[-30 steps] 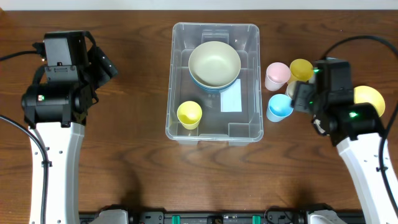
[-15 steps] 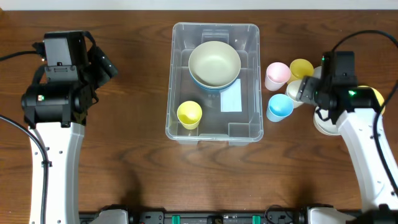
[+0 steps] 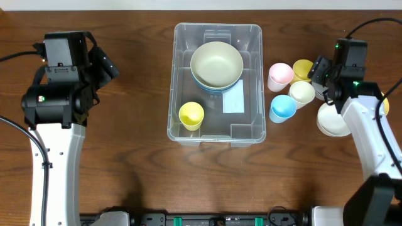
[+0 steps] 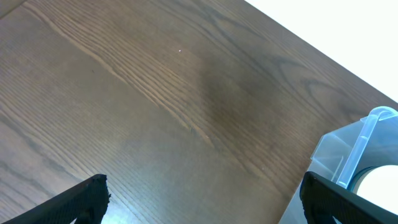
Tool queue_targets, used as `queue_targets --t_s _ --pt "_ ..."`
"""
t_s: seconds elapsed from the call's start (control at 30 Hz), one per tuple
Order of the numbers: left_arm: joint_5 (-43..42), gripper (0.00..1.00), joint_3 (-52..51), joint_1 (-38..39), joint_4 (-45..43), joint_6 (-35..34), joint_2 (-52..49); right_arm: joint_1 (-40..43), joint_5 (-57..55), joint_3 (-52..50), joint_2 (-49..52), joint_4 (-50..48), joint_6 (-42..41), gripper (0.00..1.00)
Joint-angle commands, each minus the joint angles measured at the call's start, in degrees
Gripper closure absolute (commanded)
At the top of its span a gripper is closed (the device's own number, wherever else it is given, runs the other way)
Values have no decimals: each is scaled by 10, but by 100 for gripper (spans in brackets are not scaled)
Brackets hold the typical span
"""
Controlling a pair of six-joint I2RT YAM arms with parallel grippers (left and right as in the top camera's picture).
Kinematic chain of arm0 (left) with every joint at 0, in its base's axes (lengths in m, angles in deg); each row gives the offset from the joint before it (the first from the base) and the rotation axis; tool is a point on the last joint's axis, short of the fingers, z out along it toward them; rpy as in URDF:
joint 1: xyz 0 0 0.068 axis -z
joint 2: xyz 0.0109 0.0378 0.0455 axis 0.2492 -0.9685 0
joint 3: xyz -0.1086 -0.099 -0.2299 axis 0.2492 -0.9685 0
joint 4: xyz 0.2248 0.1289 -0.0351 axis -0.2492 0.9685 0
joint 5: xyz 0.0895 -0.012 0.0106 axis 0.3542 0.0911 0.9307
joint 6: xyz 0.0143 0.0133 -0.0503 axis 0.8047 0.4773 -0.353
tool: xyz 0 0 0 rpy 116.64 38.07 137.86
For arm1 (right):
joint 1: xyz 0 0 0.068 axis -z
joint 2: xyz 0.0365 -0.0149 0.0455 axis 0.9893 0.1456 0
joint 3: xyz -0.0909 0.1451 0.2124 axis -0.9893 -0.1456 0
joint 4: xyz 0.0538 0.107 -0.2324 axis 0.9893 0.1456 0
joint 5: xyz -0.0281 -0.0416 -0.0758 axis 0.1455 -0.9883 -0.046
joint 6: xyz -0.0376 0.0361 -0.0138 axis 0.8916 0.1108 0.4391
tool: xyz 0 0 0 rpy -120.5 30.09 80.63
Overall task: Pack container
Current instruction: 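Move the right gripper back over the remaining cups, then lower the right gripper and close it on the second yellow cup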
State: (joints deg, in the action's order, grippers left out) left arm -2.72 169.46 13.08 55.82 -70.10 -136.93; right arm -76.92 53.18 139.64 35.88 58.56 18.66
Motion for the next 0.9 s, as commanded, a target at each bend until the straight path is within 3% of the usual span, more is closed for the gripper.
queue_targets --t_s 0.0,0.33,0.7,0.87 --pt "9 2 7 -2 1 -1 -3 14 41 4 21 -26 23 26" --pt "9 2 7 -2 1 -1 -3 19 84 4 94 -97 24 28" --pt "9 2 7 -2 1 -1 -3 19 93 4 172 -103 37 31" --pt "9 2 7 -2 1 -1 -3 19 93 4 183 -106 45 40"
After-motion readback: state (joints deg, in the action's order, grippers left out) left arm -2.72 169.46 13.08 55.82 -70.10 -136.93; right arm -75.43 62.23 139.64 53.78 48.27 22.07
